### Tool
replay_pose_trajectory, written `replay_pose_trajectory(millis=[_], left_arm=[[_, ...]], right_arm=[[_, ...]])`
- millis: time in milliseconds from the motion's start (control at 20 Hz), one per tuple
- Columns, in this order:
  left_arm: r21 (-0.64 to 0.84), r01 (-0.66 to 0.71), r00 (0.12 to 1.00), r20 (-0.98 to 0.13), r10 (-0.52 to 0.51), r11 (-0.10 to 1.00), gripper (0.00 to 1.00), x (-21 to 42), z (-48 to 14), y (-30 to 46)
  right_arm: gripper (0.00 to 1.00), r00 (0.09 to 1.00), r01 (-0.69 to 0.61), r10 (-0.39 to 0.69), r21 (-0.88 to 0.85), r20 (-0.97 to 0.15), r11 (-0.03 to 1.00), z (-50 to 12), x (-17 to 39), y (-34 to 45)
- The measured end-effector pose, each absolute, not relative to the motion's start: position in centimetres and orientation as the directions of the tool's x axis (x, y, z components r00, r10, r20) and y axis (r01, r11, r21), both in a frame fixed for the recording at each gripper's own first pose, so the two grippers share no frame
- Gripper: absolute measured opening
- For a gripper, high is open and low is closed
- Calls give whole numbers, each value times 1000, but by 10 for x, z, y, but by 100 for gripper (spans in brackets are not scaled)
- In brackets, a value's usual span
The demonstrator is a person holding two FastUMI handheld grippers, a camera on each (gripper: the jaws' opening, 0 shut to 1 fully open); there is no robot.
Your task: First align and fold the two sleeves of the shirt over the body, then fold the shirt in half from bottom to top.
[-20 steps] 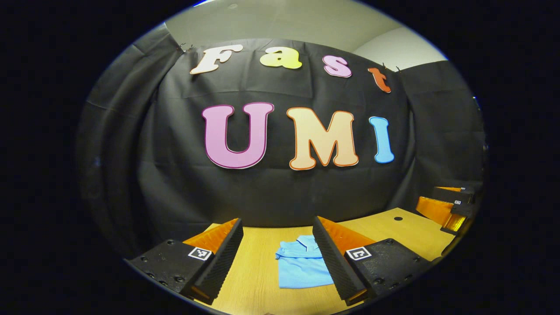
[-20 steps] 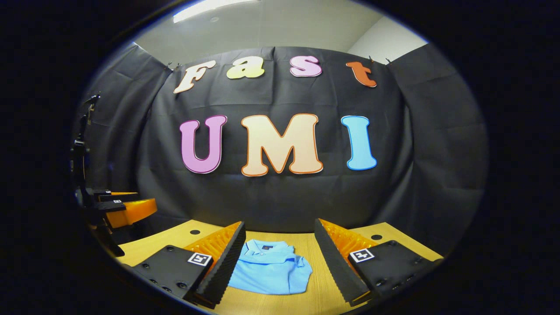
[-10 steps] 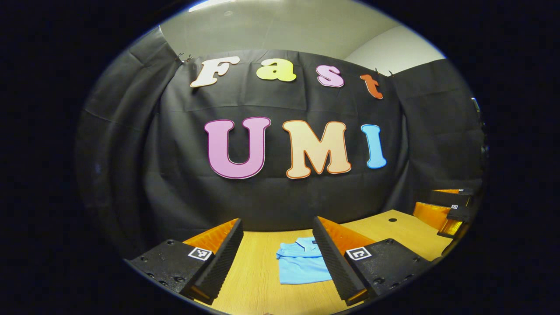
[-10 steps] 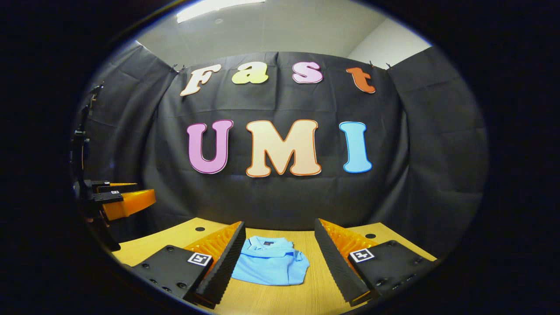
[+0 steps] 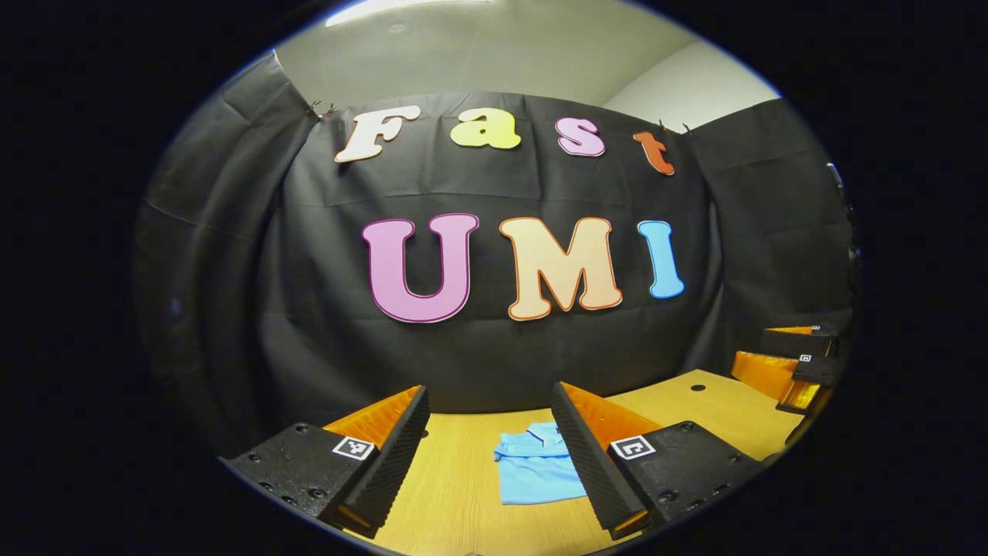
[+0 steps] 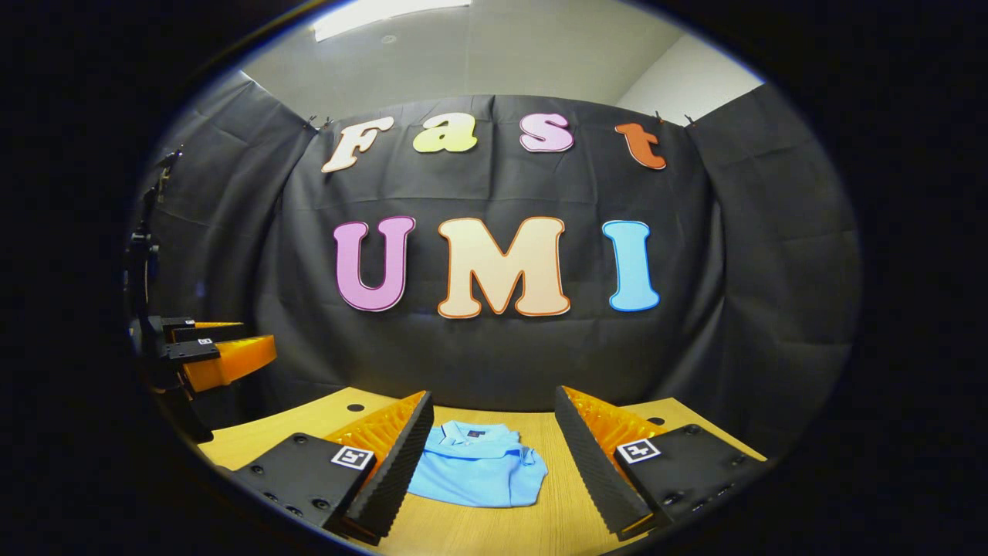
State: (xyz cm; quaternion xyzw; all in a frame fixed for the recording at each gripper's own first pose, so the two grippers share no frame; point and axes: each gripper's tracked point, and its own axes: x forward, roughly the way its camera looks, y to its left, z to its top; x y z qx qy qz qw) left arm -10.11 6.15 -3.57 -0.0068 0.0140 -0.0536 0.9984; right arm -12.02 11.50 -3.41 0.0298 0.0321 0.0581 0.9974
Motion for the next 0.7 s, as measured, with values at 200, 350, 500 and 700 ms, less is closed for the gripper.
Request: replay_pose_trajectory(millis=[200,350,500,700], left_arm=[[-16,103,994,-25,-104,995,96,-93,-36,63],[-14,104,994,-34,-105,994,94,-86,-40,62],[-8,103,994,-46,-103,995,94,-77,-45,61],[-5,98,993,-64,-98,995,94,-62,-51,57]], right_arm=[[98,991,-118,121,65,-60,991,-36,-115,118],[96,990,-121,125,63,-60,991,-38,-108,120],[97,990,-127,131,65,-59,990,-42,-101,120],[98,989,-128,132,68,-60,989,-47,-85,117]])
